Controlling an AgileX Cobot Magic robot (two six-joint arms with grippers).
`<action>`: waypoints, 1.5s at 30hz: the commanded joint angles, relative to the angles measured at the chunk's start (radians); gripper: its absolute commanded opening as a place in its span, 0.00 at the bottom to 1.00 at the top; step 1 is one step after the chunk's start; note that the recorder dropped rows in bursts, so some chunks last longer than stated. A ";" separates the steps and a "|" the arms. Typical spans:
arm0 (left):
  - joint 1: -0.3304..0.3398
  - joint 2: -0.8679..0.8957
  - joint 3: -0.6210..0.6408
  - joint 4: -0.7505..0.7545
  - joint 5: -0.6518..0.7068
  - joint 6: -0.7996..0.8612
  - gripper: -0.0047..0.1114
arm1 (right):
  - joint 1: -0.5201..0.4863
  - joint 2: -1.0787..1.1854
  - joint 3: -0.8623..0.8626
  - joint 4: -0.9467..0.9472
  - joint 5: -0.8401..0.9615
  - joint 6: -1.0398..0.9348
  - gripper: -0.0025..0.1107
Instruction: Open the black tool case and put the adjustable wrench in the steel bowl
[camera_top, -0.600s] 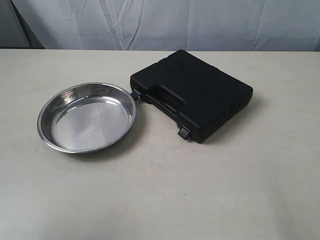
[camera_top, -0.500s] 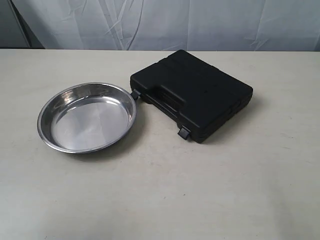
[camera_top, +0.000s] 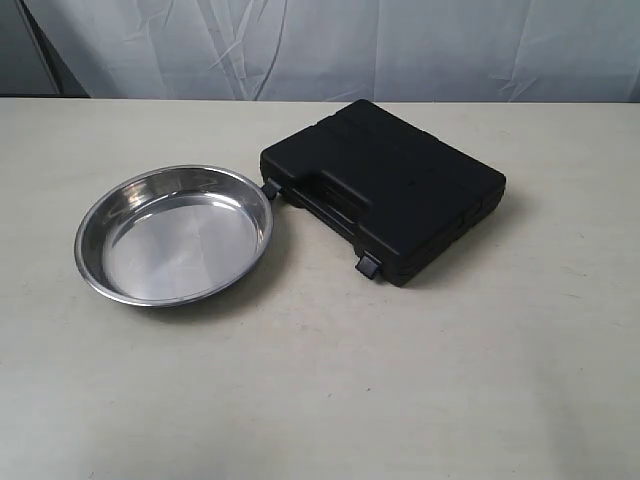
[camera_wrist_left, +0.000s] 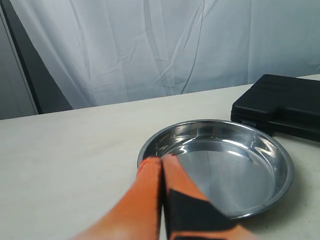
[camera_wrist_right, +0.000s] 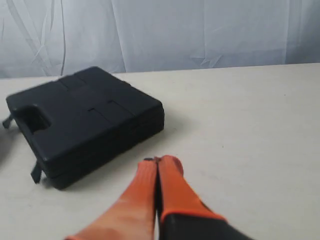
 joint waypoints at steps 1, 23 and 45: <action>0.000 -0.006 0.005 0.008 -0.025 0.001 0.04 | -0.006 -0.008 0.001 0.235 -0.169 -0.001 0.01; 0.000 -0.006 0.005 -0.101 -0.108 -0.006 0.04 | -0.006 0.605 -0.625 0.054 -0.048 -0.060 0.01; 0.000 -0.006 0.005 -0.207 -0.040 -0.009 0.04 | 0.472 2.121 -1.837 -0.123 0.600 -0.387 0.46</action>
